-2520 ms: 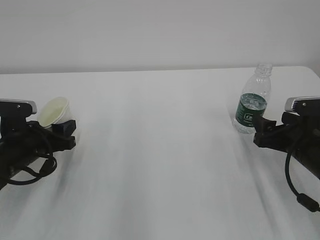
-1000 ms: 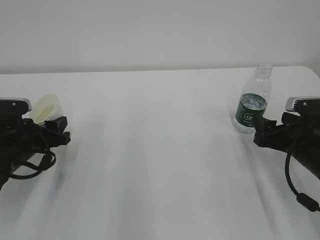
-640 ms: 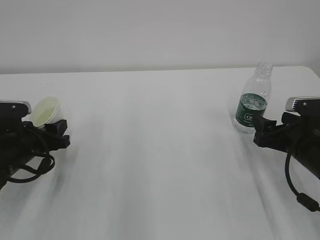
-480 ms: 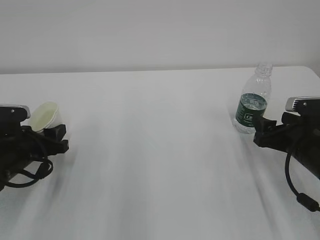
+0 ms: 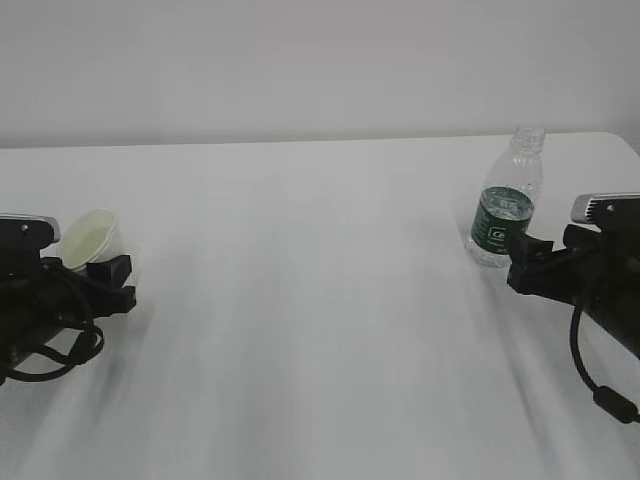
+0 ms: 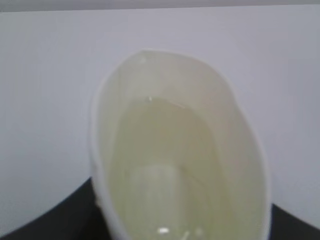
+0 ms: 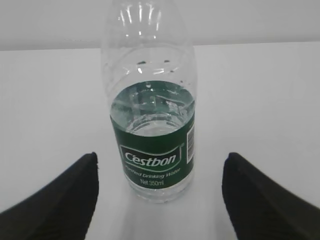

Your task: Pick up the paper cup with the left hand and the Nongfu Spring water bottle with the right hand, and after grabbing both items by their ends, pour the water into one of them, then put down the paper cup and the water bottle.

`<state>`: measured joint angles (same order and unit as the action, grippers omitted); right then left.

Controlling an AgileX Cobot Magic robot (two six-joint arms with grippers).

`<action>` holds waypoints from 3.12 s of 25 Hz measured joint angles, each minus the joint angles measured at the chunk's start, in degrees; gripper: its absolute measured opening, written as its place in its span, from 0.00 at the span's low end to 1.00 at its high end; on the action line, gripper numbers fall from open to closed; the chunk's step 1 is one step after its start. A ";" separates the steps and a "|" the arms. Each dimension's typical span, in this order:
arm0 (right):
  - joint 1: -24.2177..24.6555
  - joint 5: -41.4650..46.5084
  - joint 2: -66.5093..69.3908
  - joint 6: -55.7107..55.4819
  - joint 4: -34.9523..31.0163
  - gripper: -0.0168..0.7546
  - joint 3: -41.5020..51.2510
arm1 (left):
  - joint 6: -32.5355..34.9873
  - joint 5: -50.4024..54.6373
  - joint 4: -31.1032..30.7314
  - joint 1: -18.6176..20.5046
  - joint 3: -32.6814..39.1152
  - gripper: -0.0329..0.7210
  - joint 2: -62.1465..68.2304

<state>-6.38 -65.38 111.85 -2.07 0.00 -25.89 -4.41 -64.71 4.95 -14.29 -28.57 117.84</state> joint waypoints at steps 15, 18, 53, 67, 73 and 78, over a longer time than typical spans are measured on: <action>0.00 0.00 0.00 -0.10 0.00 0.78 0.00 | 0.00 -0.92 -0.90 0.00 0.00 0.56 1.88; 0.00 0.00 0.00 -0.10 0.00 0.78 0.00 | 0.00 -0.92 -1.07 0.00 0.00 0.60 1.88; 0.00 0.00 -0.09 -0.12 0.00 0.78 0.00 | 0.00 -0.92 -3.94 0.00 10.20 0.88 -6.03; 0.00 0.00 -1.17 -2.67 9.80 0.78 0.00 | -0.64 -0.92 -6.09 0.00 13.74 0.83 -8.40; 0.00 0.00 -4.96 -2.67 9.33 0.78 -0.40 | -0.64 -0.92 -6.38 0.00 13.74 0.82 -10.25; 0.00 3.49 -8.20 -2.67 9.33 0.78 -3.04 | -0.64 -0.92 -5.80 0.00 13.74 0.82 -15.81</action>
<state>-6.38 -61.89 103.66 -4.74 9.33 -28.92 -5.05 -65.63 -0.84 -14.29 -14.83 102.03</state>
